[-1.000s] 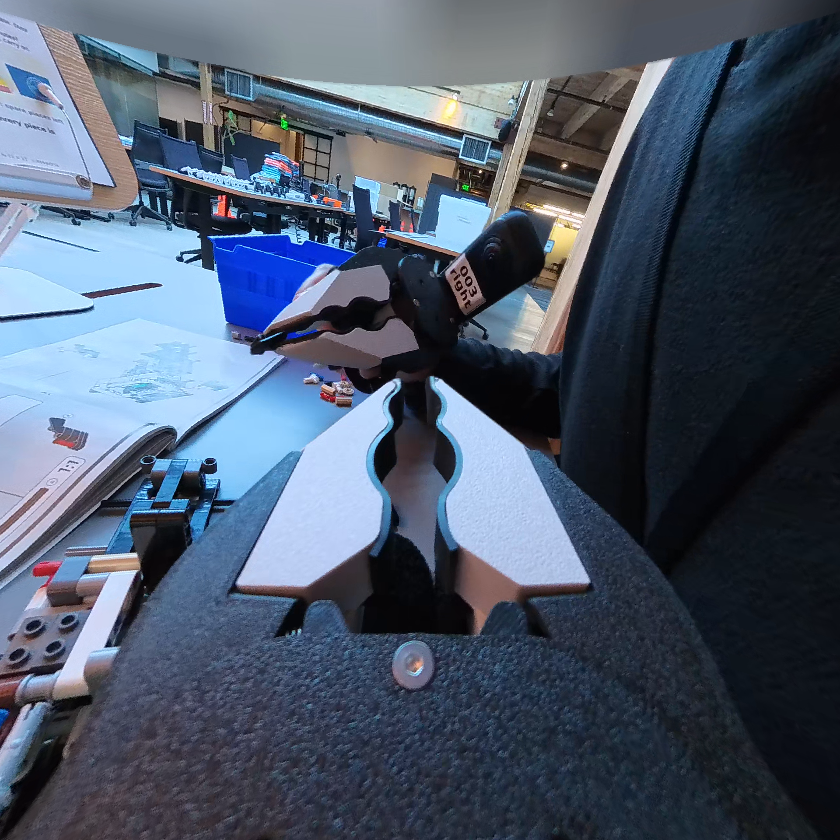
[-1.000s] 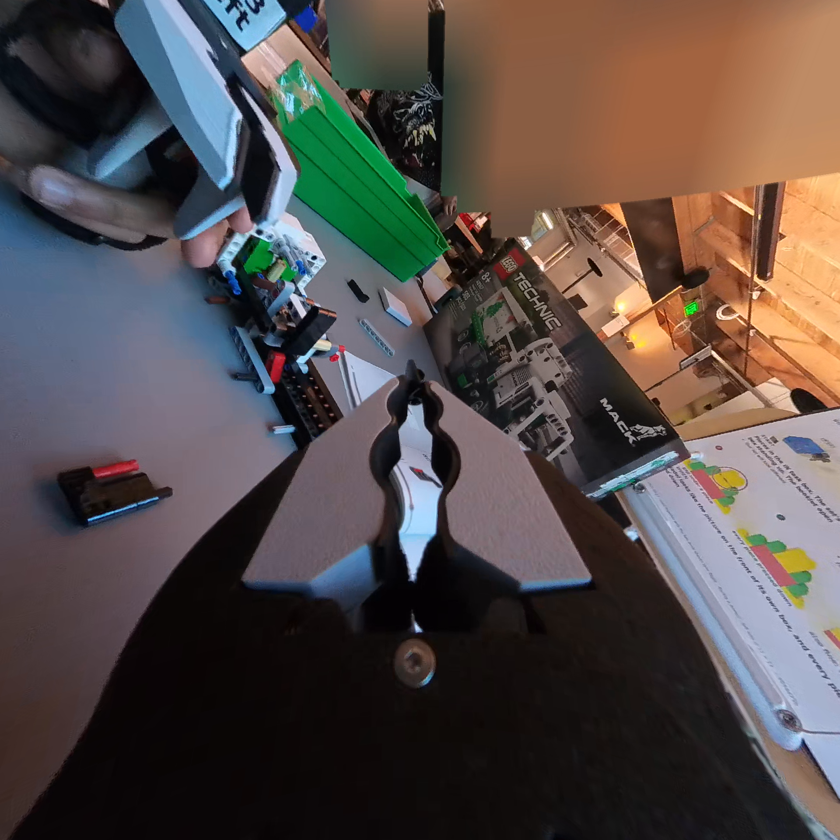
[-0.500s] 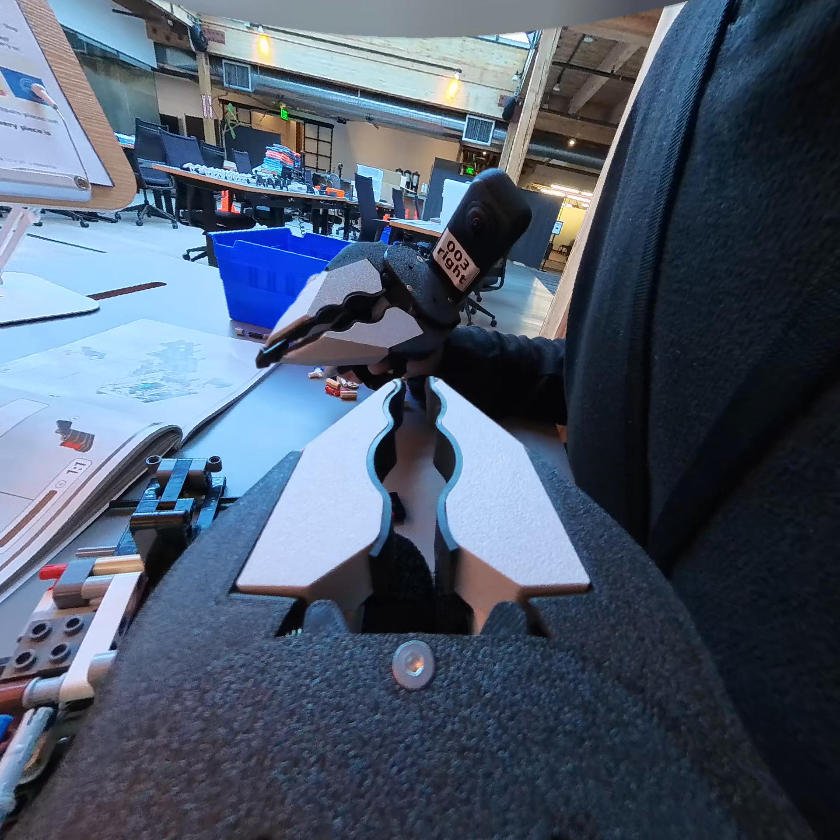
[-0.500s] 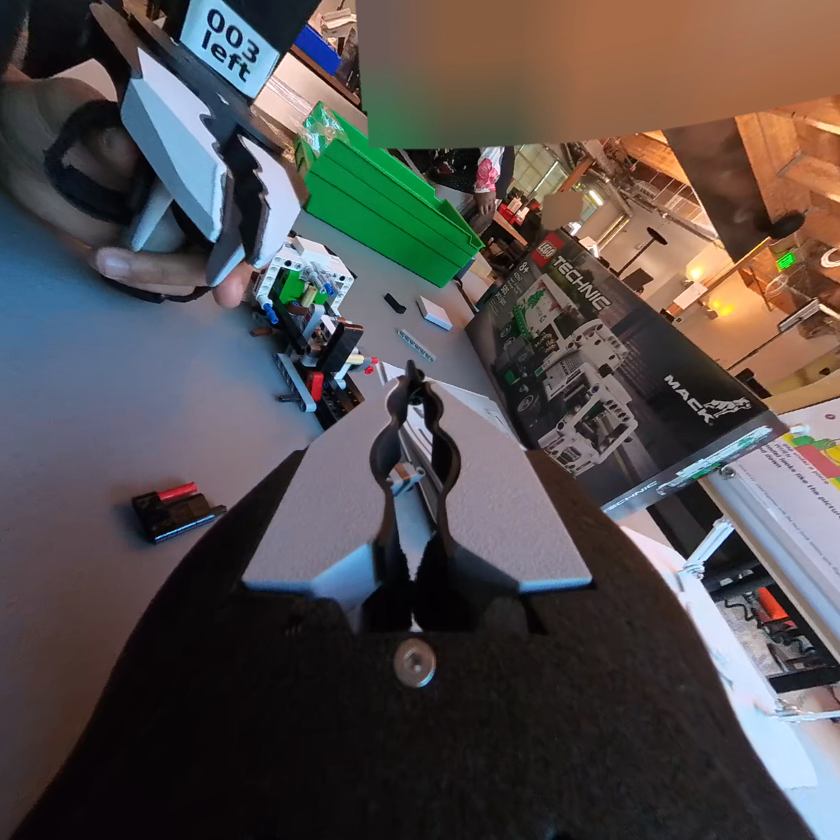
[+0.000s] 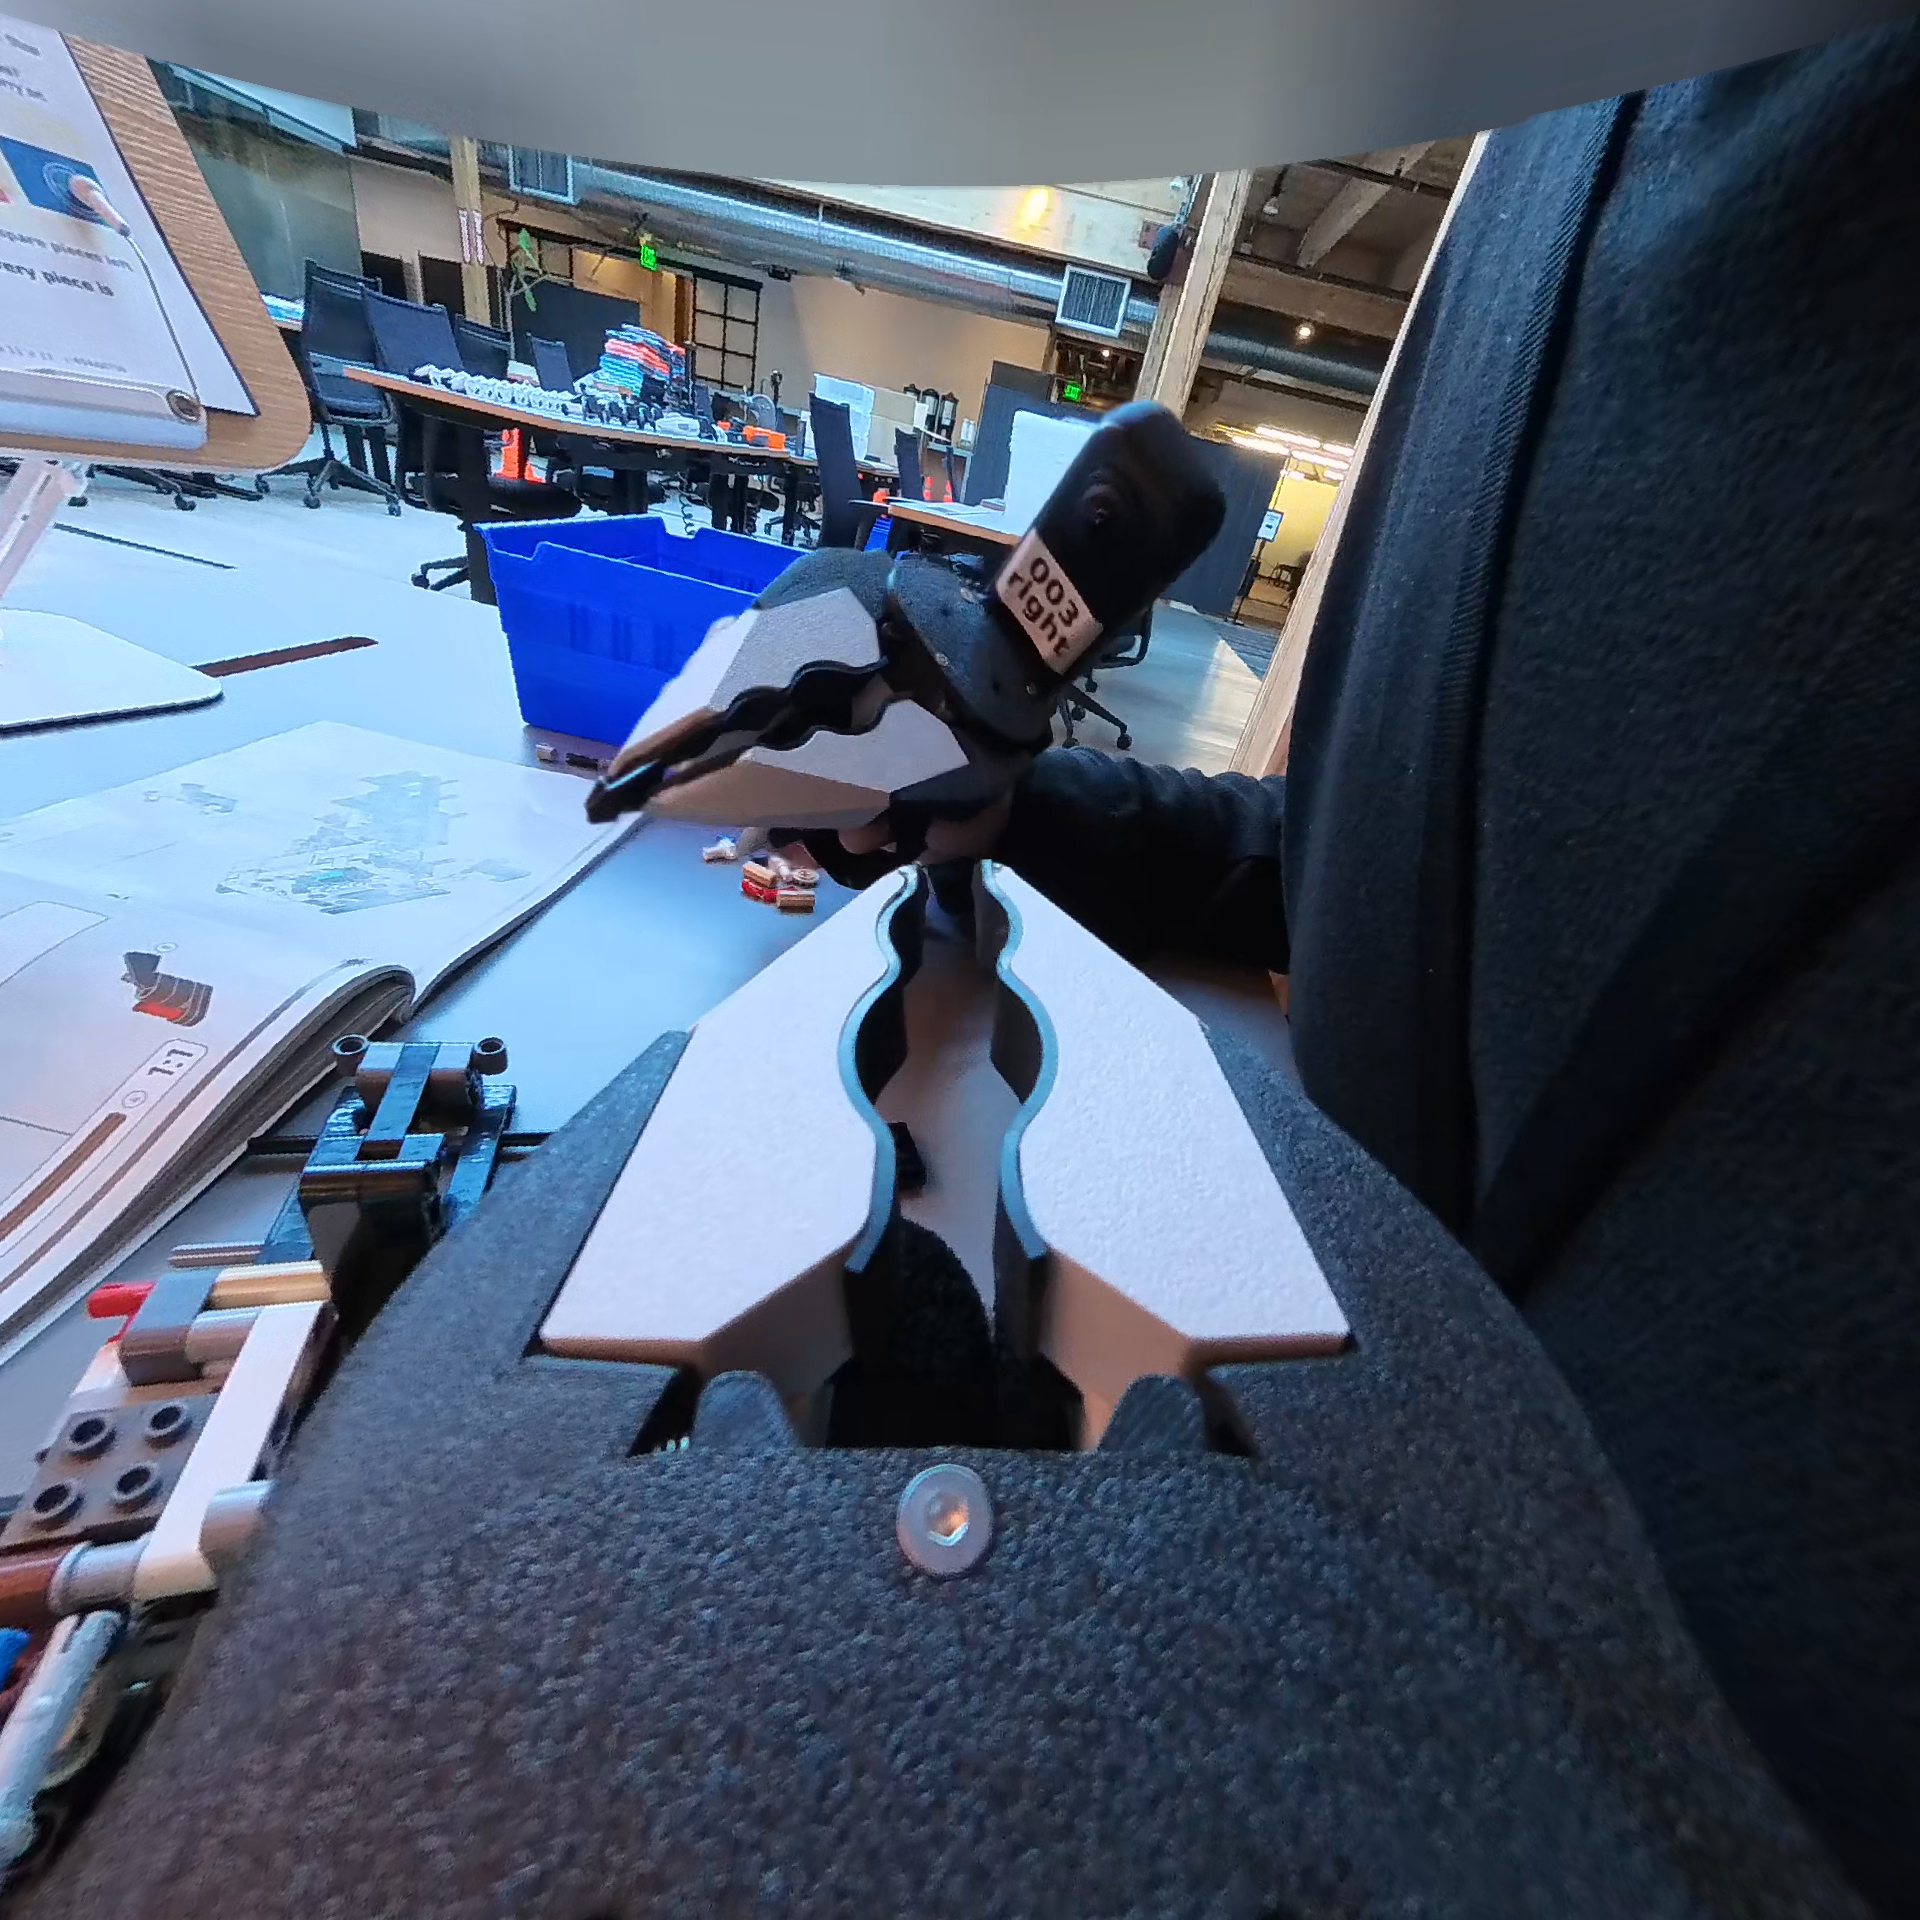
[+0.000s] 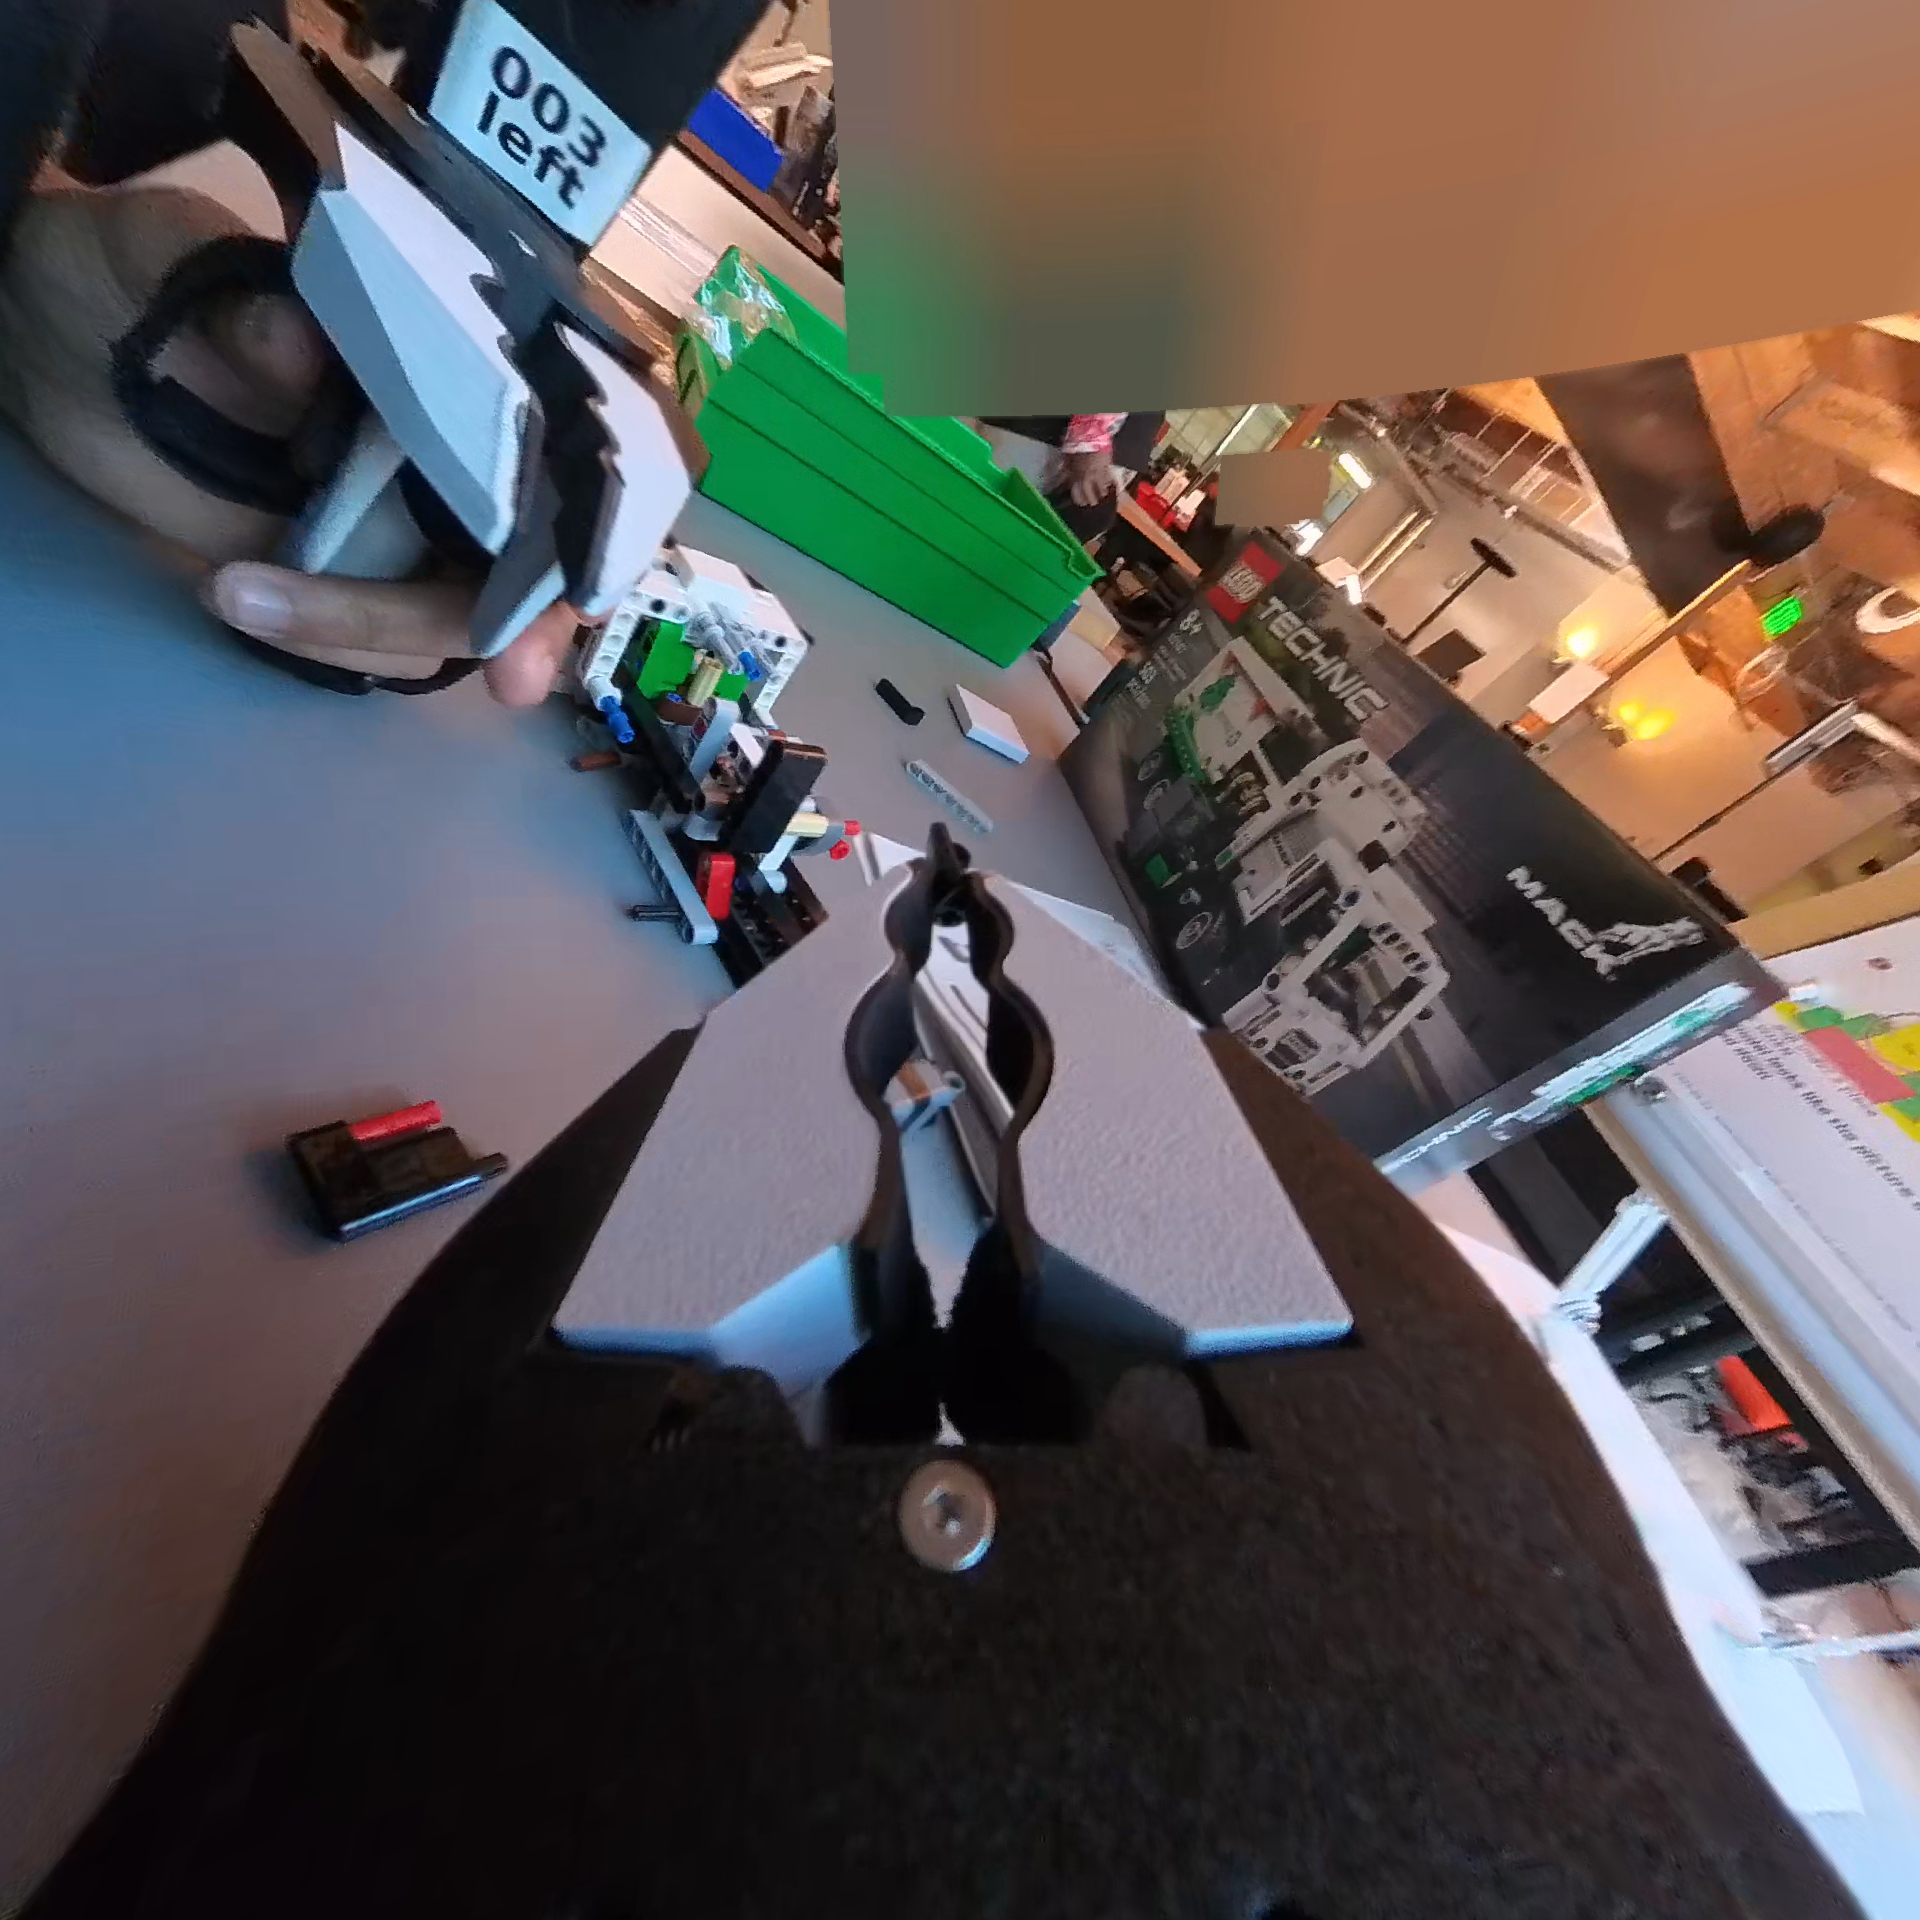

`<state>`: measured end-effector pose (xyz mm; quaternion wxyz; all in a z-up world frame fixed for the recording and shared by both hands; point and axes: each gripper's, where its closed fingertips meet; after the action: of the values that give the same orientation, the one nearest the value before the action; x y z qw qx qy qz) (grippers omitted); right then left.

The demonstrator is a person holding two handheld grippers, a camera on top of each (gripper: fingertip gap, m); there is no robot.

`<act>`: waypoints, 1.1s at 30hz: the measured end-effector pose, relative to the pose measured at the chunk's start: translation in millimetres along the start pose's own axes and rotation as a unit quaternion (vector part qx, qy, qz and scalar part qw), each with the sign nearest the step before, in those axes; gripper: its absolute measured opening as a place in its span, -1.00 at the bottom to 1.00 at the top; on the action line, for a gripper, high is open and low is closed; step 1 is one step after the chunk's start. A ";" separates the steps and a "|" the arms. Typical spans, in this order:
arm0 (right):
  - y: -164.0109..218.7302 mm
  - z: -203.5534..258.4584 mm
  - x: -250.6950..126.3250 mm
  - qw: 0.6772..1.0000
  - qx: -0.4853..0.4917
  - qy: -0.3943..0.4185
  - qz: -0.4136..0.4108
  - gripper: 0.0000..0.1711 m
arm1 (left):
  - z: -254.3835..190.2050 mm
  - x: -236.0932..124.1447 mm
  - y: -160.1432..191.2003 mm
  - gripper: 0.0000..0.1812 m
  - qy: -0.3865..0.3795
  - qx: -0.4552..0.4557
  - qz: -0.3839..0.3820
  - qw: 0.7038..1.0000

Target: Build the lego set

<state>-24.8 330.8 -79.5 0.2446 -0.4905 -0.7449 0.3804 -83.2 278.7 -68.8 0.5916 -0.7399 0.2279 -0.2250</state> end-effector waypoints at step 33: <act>0.0 11.1 -19.7 0.969 0.177 -0.161 0.057 -0.94 | 6.6 0.5 25.4 -0.90 -0.074 0.073 0.107 0.989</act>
<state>-25.1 309.1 -85.9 0.1824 -0.4133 -0.6661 0.5935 -80.7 278.5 -95.0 0.6801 -0.6807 0.2440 -0.1208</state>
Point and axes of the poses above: each gripper's, where its closed fingertips meet, x out along the fingers, y out of its underside, z = x × y across the jaws, and after that the axes turned 8 degrees about y, right-handed
